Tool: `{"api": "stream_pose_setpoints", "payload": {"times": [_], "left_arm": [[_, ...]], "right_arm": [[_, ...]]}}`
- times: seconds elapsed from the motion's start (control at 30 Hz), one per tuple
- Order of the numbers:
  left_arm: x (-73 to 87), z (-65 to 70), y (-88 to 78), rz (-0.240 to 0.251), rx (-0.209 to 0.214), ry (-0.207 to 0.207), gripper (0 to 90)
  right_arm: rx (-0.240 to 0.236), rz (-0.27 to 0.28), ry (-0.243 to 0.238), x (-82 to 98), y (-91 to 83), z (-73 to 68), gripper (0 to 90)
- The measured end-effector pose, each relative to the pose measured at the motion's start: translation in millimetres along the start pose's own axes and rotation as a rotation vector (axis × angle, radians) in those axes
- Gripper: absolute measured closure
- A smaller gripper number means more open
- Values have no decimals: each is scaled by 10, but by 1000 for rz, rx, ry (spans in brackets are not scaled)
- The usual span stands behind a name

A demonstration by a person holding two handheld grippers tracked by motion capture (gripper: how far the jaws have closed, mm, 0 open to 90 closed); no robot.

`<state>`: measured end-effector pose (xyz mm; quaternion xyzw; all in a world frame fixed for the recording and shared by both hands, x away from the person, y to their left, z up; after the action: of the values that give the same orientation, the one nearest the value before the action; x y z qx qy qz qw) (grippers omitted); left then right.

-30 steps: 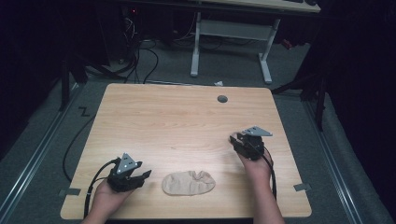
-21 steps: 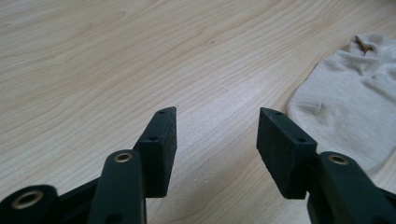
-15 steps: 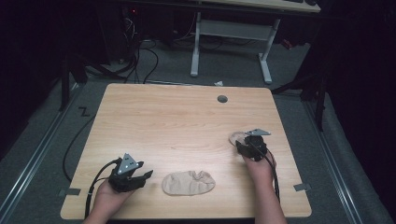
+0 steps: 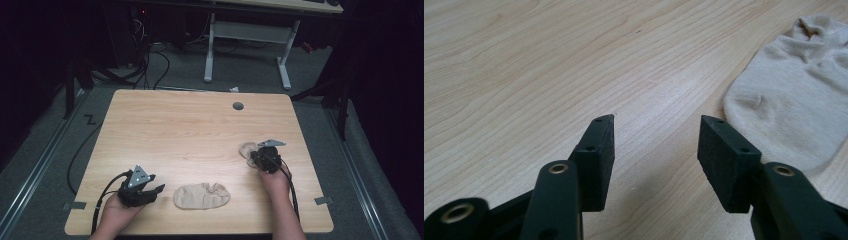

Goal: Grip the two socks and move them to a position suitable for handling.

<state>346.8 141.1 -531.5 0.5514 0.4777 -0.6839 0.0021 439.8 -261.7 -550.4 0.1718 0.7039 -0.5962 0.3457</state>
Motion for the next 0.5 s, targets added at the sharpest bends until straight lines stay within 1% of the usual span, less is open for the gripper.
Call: {"api": "stream_pose_setpoints", "payload": {"times": [0.07, 0.1, 0.13, 0.17, 0.23, 0.27, 0.33, 0.37, 0.43, 0.5], "left_arm": [[-5, 15, 2, 2, 3, 4, 496], [-9, 22, 3, 2, 2, 8, 497], [-13, 27, 4, 3, 1, 11, 498], [-18, 29, 3, 2, 2, 12, 498], [-28, 30, 2, 6, 1, 13, 499], [-31, 27, -2, 7, 0, 15, 499], [-31, 24, -15, 10, 1, 9, 498], [-30, 23, -18, 12, 1, 9, 498], [-29, 21, -16, 10, 1, 12, 498], [-28, 15, -12, 8, 2, 11, 498]], "right_arm": [[-26, -4, -19, 0, 4, -97, 872], [-52, -9, -29, 3, 3, -154, 872], [-60, -12, -43, 7, 1, -212, 873], [-56, -12, -64, 6, -4, -265, 873], [-59, 5, -96, -18, -29, -350, 875], [-61, 18, -101, -37, -48, -379, 875], [-85, 44, -80, -71, -100, -410, 874], [-92, 60, -80, -85, -141, -429, 874], [-87, 74, -89, -95, -188, -450, 874], [-83, 98, -87, -109, -244, -443, 873]]}}
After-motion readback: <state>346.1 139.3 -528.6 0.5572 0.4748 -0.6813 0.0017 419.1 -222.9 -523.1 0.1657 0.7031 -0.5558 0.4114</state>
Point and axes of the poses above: each handheld gripper's, and its own axes: y roughly forward along the jaws, x roughly out of its underside, z roughly to its right, the point moved 4 cm from there along y, roughly forward along the jaws, and after that the axes turned 5 degrees about y, right-handed, at the moved point
